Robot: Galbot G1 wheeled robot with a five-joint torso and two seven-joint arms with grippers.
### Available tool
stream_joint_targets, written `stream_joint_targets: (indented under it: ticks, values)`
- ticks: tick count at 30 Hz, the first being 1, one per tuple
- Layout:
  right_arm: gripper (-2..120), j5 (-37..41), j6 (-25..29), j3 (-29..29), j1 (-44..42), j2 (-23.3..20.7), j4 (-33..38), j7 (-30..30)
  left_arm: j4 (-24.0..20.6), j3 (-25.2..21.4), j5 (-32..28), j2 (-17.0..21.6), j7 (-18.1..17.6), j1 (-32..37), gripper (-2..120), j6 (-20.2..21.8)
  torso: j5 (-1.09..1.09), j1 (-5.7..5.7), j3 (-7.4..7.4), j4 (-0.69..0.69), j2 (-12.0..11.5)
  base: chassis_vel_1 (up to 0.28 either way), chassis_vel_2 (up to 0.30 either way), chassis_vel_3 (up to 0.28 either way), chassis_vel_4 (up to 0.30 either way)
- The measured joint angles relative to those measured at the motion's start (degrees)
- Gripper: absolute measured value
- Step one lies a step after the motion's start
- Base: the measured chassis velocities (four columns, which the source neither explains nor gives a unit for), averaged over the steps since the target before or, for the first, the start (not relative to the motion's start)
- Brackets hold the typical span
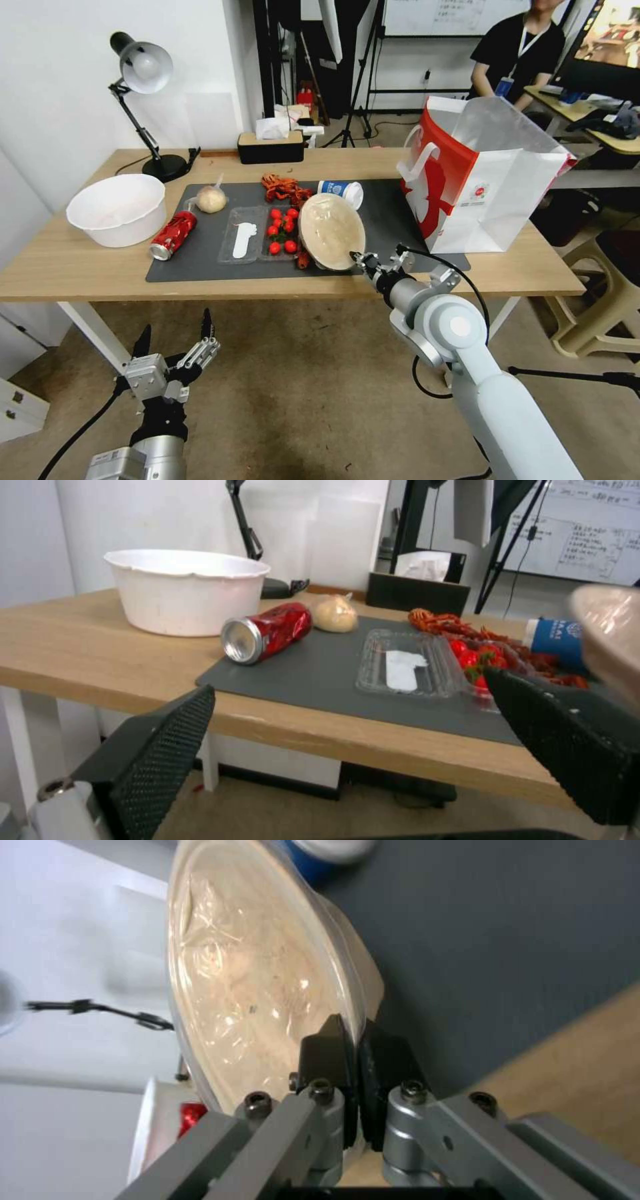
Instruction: Pick up the trash from the table and place it into the takeout bag.
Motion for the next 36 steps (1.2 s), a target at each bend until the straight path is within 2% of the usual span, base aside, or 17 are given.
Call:
stream_joint_targets:
  ticks: [2,4,6,8,10,11,14,15,19,23,29,31,33,35,36]
  values:
    - [0,-6.2,0.1,0.9,-1.1,-2.5,3.8,-3.8,-0.3,0.0,0.2,0.0,-0.1,0.1,100,-0.1,0.00,0.00,0.00,-0.01,0.0,0.000,0.000,0.000,0.000]
    - [0,-7.9,0.1,1.2,-1.2,-3.2,4.7,-4.7,-0.3,0.0,0.3,-0.1,-0.1,0.1,100,-0.2,0.00,0.00,0.00,-0.01,0.0,0.000,0.000,0.000,0.000]
    - [0,-17.7,0.7,2.9,-0.5,-6.8,8.2,-7.8,-0.6,0.2,0.6,-0.2,-0.1,0.6,100,-0.5,0.01,0.00,0.00,-0.01,0.0,0.000,0.000,0.000,0.000]
    - [0,-20.1,0.9,3.4,0.0,-7.7,8.6,-8.3,-0.7,0.3,0.7,-0.2,-0.1,0.7,100,-0.5,0.00,0.00,0.00,-0.01,0.0,0.000,0.000,0.000,0.000]
    - [0,-29.5,1.3,4.7,2.1,-11.5,9.1,-9.8,-0.8,0.4,0.9,-0.4,-0.1,0.8,100,-0.8,0.01,0.00,0.00,-0.01,0.0,0.000,0.000,0.000,0.000]
    - [0,-29.5,1.3,4.7,2.1,-11.5,9.1,-9.8,-0.8,0.4,0.9,-0.4,-0.1,0.8,100,-0.8,0.01,0.00,0.00,-0.01,0.0,0.000,0.000,0.000,0.000]
    - [0,-38.2,1.1,6.3,7.4,-17.7,6.9,-9.0,-0.9,0.6,1.2,-0.8,-0.1,1.2,100,-1.1,0.01,0.00,0.00,-0.01,0.0,0.000,0.000,0.000,0.000]
    - [0,-38.2,1.1,6.3,7.4,-17.7,6.9,-9.0,-0.9,0.6,1.2,-0.8,-0.1,1.2,100,-1.1,0.01,0.00,0.00,-0.01,0.0,0.000,0.000,0.000,0.000]
    - [0,-44.6,1.7,6.4,15.0,-22.6,0.8,-8.5,-1.1,1.1,1.6,-1.2,0.0,1.9,100,-1.6,0.00,0.00,0.01,0.01,0.0,0.000,0.000,0.000,0.000]
    - [0,-48.1,1.5,5.6,18.9,-24.0,-2.9,-7.7,-1.4,1.4,1.9,-1.3,0.0,2.0,100,-1.7,-0.01,0.00,0.01,0.00,0.0,0.000,0.000,0.000,0.000]
    - [0,-50.3,0.4,5.1,19.9,-24.1,-5.6,-6.6,-1.4,1.4,1.9,-1.3,0.2,2.2,100,-1.7,0.00,0.00,0.02,0.00,0.0,0.000,0.000,0.000,0.000]
    - [11,-50.1,0.4,5.1,19.2,-24.0,-6.1,-6.9,-1.4,1.3,1.8,-1.3,0.3,2.5,100,-1.4,0.00,0.00,0.01,-0.01,0.0,0.000,0.000,0.000,0.000]
    - [15,-50.0,0.4,5.1,19.0,-23.8,-6.3,-7.1,-1.4,1.2,1.7,-1.3,0.3,2.5,100,-1.3,0.00,0.00,0.01,-0.01,0.0,0.000,0.000,0.000,0.000]
    - [27,-50.1,0.4,5.1,18.7,-23.5,-7.0,-7.3,-1.6,1.2,1.7,-1.2,0.2,2.4,100,-1.2,-0.01,0.00,0.01,0.00,0.0,0.000,0.000,0.000,0.000]
    - [27,-50.1,0.4,5.1,18.7,-23.5,-7.0,-7.3,-1.6,1.2,1.7,-1.2,0.2,2.4,100,-1.2,-0.01,0.00,0.01,0.00,0.0,0.000,0.000,0.000,0.000]
